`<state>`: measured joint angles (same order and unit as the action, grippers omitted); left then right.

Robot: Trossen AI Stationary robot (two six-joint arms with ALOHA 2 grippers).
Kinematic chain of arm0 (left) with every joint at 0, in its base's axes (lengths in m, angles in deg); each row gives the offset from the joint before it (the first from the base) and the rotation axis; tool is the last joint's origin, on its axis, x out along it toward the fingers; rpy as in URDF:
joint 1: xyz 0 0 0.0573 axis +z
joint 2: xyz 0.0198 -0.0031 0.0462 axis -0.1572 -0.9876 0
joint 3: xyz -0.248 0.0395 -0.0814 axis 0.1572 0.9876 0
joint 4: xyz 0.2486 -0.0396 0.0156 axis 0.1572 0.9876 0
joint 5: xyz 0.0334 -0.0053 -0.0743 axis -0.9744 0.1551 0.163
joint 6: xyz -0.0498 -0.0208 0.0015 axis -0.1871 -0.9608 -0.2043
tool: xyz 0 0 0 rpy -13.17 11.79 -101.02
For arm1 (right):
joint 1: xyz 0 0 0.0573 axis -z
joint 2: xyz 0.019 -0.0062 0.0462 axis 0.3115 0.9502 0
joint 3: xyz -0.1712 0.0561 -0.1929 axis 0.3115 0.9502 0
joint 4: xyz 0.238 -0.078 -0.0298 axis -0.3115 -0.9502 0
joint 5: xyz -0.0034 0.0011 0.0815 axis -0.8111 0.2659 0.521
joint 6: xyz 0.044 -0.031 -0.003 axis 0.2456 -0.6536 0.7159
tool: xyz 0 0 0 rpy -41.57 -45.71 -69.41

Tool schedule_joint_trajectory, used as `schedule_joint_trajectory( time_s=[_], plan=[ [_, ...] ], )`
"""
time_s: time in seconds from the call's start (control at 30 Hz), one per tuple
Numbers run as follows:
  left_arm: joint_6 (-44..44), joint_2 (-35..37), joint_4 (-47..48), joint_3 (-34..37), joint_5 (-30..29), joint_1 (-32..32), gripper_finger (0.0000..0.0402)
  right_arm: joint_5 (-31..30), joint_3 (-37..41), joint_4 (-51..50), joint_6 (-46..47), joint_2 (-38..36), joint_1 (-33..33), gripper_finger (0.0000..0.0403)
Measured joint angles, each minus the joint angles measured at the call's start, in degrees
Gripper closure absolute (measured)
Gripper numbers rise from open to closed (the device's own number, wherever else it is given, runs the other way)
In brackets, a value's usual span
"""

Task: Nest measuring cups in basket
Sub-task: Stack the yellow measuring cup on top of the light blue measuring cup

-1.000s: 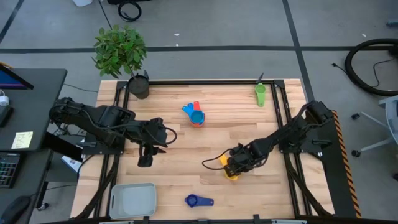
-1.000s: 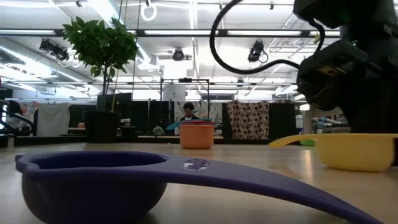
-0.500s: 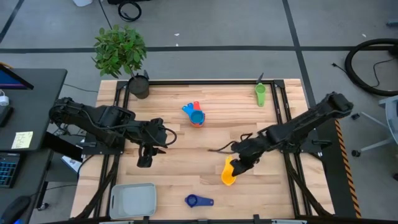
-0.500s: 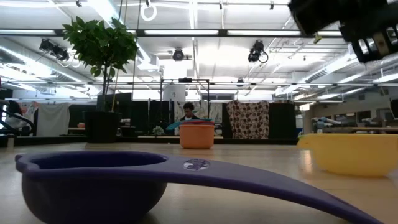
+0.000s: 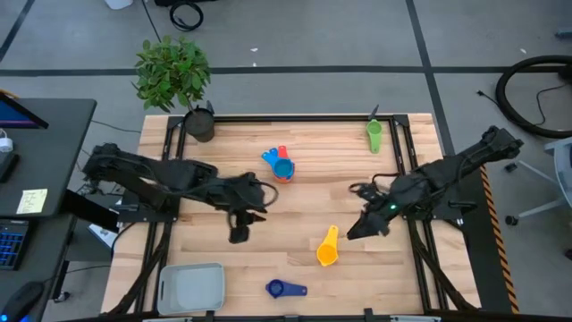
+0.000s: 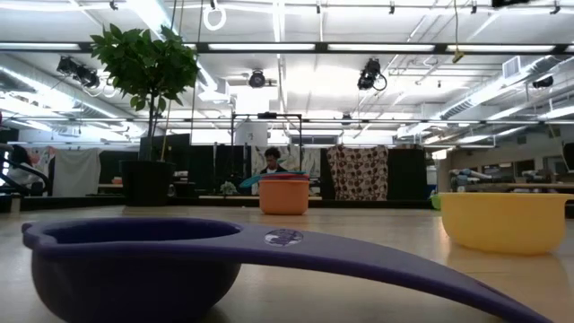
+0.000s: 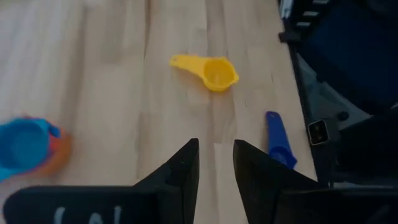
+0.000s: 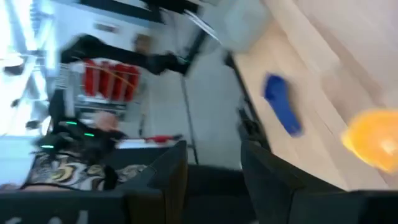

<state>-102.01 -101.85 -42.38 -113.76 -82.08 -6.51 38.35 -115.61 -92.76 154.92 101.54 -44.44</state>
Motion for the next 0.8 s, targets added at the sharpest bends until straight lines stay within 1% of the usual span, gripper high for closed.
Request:
schedule_joint_trajectory(
  time_s=[0.17, 0.27, 0.33, 0.43, 0.53, 0.67, 0.8],
  plan=[
    [-6.18, -7.64, -3.89, 0.02, 1.05, 2.16, 0.0299, -3.55, 0.00, 3.80, -7.01, -3.20, -2.14, 0.0248],
    [-7.84, -12.22, -9.81, 0.09, 1.30, 2.65, 0.0299, -4.39, 0.00, 6.89, -10.13, -4.23, -3.04, 0.0248],
    [-9.07, -14.90, -15.66, 0.09, 2.14, 2.65, 0.0299, -4.25, 0.00, 9.36, -12.10, -4.46, -3.65, 0.0248],
    [-13.94, -18.76, -23.62, 0.01, 4.62, 2.86, 0.0299, -3.99, 0.00, 11.76, -14.63, -4.93, -4.42, 0.0248],
    [-18.71, -22.65, -28.19, 0.04, 6.30, 2.89, 0.0299, -3.85, 0.00, 12.88, -16.19, -5.39, -4.95, 0.0248],
    [-24.57, -27.57, -31.98, 0.07, 6.31, 2.85, 0.0299, -3.70, 0.00, 13.12, -16.39, -5.86, -5.53, 0.0248],
    [-27.19, -31.48, -33.44, 0.09, 6.32, 2.50, 0.0299, -2.59, 0.00, 13.62, -16.72, -6.12, -5.61, 0.0248]
  ],
)
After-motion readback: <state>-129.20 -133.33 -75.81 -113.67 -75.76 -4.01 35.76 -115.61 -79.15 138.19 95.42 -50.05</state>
